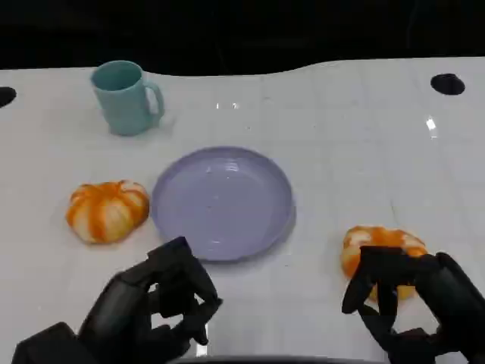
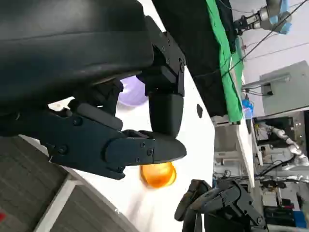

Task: Grasp the bread from the table and place it into the plate.

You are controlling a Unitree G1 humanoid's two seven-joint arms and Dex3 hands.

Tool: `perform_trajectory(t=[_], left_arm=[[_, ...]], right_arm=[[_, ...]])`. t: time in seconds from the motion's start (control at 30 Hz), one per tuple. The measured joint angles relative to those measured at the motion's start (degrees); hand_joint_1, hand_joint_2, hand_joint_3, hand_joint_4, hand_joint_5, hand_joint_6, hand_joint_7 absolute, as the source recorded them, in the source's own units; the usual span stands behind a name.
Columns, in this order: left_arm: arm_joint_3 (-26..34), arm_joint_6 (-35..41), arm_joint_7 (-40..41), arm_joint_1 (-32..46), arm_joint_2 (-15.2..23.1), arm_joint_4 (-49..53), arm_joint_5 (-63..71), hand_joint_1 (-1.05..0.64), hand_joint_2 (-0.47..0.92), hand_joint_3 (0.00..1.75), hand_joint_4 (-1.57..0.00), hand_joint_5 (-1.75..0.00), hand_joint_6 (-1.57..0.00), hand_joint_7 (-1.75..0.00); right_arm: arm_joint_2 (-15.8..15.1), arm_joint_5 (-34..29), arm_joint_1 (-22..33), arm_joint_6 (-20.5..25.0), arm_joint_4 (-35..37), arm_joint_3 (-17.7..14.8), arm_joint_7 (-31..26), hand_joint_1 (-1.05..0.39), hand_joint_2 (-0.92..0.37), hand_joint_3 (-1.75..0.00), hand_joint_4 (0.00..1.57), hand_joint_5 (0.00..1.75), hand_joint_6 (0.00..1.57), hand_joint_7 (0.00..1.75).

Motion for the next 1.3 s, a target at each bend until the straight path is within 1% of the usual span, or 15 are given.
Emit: perform_trajectory(t=[0.27, 0.87, 1.07, 1.17, 1.27, 1.3], left_arm=[[0.0, 0.0, 0.0, 0.0, 0.0, 0.0, 0.0, -0.54, 0.92, 0.4, -0.72, -1.75, -0.54, -1.71], [0.0, 0.0, 0.0, -0.2, 0.0, 0.3, 0.1, -0.53, 0.92, 0.41, -0.71, -1.75, -0.54, -1.7], [0.0, -0.2, 0.0, -0.2, 0.0, 0.4, 0.0, -0.53, 0.92, 0.41, -0.72, -1.75, -0.54, -1.72], [0.0, -0.1, 0.0, -0.2, 0.0, 0.4, 0.0, -0.53, 0.92, 0.41, -0.72, -1.75, -0.53, -1.72], [0.0, -0.1, 0.0, -0.2, 0.0, 0.4, 0.0, -0.54, 0.92, 0.41, -0.71, -1.75, -0.53, -1.72], [0.0, -0.1, 0.0, -0.2, 0.0, 0.4, 0.0, -0.54, 0.92, 0.41, -0.72, -1.75, -0.53, -1.72]], right_arm=[[0.0, 0.0, 0.0, 0.0, 0.0, 0.0, 0.0, -0.11, -0.21, -1.44, 0.97, 1.75, 0.87, 1.36], [0.0, 0.0, -0.3, 0.0, 0.0, 0.0, 0.0, -0.07, -0.19, -1.46, 0.98, 1.74, 0.87, 1.33], [0.4, 0.0, -0.3, 0.0, 0.0, 0.0, -0.1, -0.02, -0.19, -1.5, 0.96, 1.72, 0.82, 1.24], [0.9, 0.2, -0.3, 0.0, 0.0, -0.1, -0.7, -0.04, -0.23, -1.45, 0.89, 1.73, 0.78, 1.18], [1.1, 0.5, -0.3, 0.1, -0.3, -0.4, -0.9, -0.08, -0.28, -1.34, 0.8, 1.65, 0.74, 1.11], [1.1, 0.5, -0.4, 0.2, -0.5, -0.5, -0.9, -0.09, -0.3, -1.26, 0.78, 1.6, 0.73, 1.08]])
